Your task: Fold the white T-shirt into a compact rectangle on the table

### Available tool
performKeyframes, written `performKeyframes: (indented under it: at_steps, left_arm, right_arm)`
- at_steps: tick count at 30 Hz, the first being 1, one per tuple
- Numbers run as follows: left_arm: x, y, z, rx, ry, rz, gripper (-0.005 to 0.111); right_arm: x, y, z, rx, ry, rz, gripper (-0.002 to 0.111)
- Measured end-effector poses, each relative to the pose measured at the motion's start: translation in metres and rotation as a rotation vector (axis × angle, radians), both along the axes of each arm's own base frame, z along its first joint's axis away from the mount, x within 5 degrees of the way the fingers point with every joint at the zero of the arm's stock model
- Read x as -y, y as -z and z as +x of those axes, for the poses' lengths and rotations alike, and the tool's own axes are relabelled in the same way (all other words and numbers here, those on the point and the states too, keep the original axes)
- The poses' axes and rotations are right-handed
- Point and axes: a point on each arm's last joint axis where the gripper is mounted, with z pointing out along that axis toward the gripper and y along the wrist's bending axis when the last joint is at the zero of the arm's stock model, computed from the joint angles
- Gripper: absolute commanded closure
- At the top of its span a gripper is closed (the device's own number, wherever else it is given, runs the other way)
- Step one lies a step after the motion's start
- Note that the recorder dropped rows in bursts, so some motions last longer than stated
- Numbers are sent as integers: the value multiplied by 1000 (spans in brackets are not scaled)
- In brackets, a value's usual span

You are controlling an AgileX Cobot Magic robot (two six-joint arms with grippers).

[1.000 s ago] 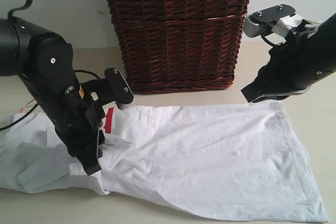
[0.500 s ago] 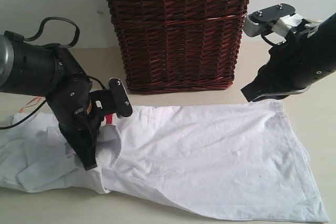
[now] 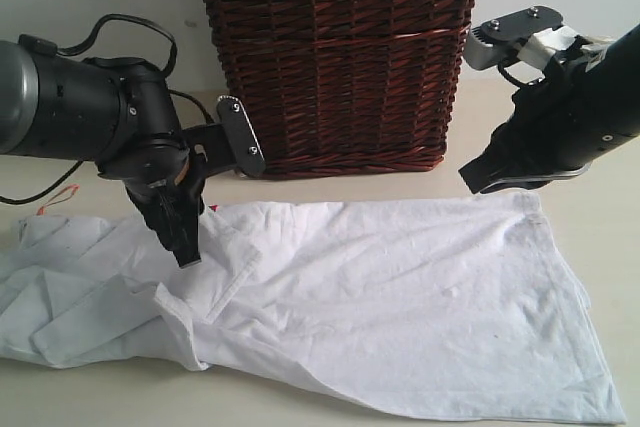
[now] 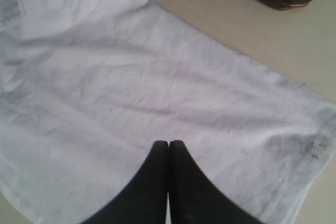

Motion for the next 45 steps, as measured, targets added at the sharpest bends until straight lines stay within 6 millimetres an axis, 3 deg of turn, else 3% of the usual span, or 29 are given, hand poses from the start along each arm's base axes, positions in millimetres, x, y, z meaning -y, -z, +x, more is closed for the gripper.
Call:
performKeyframes:
  at_steps: [8,17,23,26,29,32,34,40,43,45]
  left_arm:
    - [-8,-15,-9,-32,-135,-18,72]
    - [-17,-36,-59,-433,-171,-17,72]
    - [-28,-9,-78,-496,-155,5,72]
    - [-36,7,-77,-380,-130,7,71]
    - [-42,7,-68,-237,-168,35,53]
    - [-44,9,-66,-216,-190,56,50]
    - [-41,17,-71,-297,-173,40,53]
    - [-38,23,-75,-362,-128,32,95]
    - [-39,23,-73,-342,-118,52,95]
    - [-40,22,-72,-326,-122,60,88]
  right_arm:
    - [0,0,0,2,1,0,108]
    - [0,0,0,-1,-1,0,108]
    - [0,1,-2,-21,-6,2,108]
    - [-1,0,-2,-22,1,14,108]
    - [-1,0,-2,-22,0,14,108]
    - [-1,0,-2,-20,-5,12,108]
    - [-1,0,-2,-20,-5,12,108]
    - [-1,0,-2,-20,-5,12,108]
    - [-1,0,-2,-20,-6,11,108]
    - [-1,0,-2,-20,-6,11,108]
